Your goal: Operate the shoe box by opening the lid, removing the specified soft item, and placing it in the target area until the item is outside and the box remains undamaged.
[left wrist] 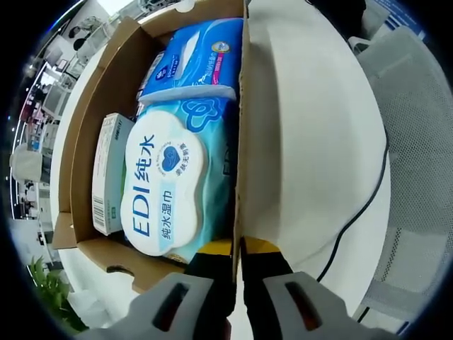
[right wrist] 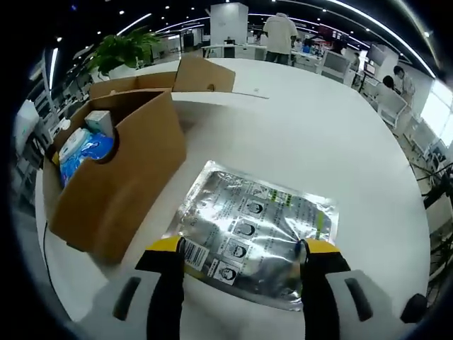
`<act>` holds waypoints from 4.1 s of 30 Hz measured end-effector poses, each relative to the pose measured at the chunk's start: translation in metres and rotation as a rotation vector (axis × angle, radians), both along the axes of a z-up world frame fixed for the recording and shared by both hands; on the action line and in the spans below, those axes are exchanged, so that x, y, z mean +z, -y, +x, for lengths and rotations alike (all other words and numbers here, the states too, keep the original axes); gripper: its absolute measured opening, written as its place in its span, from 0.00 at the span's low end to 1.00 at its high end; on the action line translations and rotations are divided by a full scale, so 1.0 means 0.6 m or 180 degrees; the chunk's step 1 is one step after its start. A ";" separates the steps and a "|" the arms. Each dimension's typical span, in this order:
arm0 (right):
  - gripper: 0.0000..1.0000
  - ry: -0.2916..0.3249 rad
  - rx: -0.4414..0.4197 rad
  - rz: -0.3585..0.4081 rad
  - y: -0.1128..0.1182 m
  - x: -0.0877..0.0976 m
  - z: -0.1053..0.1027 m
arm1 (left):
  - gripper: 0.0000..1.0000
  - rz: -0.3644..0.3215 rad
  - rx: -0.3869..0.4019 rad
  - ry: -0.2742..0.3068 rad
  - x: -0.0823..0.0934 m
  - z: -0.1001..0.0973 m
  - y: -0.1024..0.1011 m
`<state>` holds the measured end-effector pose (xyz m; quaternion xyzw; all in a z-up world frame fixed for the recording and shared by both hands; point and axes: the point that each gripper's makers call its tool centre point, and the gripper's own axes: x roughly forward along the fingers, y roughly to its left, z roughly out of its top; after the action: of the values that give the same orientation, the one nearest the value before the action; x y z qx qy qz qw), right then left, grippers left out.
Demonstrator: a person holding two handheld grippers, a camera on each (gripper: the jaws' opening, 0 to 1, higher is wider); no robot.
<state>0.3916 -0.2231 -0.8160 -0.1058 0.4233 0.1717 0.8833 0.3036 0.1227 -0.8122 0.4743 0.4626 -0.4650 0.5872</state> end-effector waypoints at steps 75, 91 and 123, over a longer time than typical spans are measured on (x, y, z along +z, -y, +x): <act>0.71 -0.0772 0.3319 -0.1364 -0.089 0.172 -0.133 | 0.01 -0.0019 -0.0008 0.0017 0.005 -0.003 -0.001; 0.58 -0.0683 0.3657 -0.1512 -0.145 0.235 -0.099 | 0.01 -0.0018 -0.0022 0.0020 0.007 -0.002 -0.002; 0.67 -0.0867 0.3342 -0.0960 -0.269 0.157 -0.046 | 0.02 -0.0035 -0.0035 0.0054 0.006 -0.003 -0.001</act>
<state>0.3638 -0.0618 -0.7216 -0.4043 0.4439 0.5380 0.5917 0.3016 0.1235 -0.8087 0.4775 0.4524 -0.4668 0.5911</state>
